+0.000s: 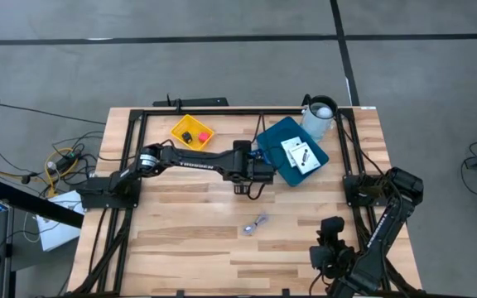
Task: Pick and place items into bin
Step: Put the gray USB cable into the blue bin
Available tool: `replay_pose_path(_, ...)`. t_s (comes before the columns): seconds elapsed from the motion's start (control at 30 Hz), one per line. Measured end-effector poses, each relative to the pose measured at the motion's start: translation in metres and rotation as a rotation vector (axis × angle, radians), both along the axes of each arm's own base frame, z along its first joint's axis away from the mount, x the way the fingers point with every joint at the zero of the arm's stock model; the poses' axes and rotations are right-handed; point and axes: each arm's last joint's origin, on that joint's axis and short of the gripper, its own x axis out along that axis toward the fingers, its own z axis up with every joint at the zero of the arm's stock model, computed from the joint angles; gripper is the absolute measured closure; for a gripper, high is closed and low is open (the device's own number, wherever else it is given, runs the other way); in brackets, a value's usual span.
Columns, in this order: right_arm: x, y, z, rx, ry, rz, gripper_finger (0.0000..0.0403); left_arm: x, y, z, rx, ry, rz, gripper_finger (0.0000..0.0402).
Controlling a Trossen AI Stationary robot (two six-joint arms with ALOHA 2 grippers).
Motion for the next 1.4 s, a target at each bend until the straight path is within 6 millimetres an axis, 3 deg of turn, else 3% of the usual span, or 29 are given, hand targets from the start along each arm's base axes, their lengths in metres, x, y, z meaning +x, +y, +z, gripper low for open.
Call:
replay_pose_path(0.3, 0.0, 0.001, 0.0, 0.008, -0.003, 0.002, 0.0292, -0.004, -0.003, -0.001, -0.009, 0.007, 0.058, 0.0277)
replay_pose_path(0.47, -0.002, 0.004, -0.001, 0.024, 0.006, 0.01, 0.0292, -0.018, -0.02, 0.009, -0.016, 0.024, 0.129, 0.0277)
replay_pose_path(0.73, 0.001, 0.01, -0.003, 0.066, -0.074, 0.033, 0.0292, -0.02, -0.064, 0.048, -0.066, -0.267, 0.085, 0.0276)
replay_pose_path(0.97, 0.009, 0.007, -0.026, 0.021, -0.263, 0.071, 0.0292, -0.035, -0.097, 0.086, -0.109, -0.402, -0.051, 0.0276)
replay_pose_path(1.17, 0.031, 0.001, -0.037, 0.028, -0.33, 0.109, 0.0292, -0.06, -0.122, 0.128, -0.147, -0.522, -0.195, 0.0276)
replay_pose_path(1.4, 0.064, -0.004, -0.037, 0.037, -0.3, 0.249, 0.0292, -0.107, -0.125, 0.177, -0.259, -0.667, -0.405, 0.0276)
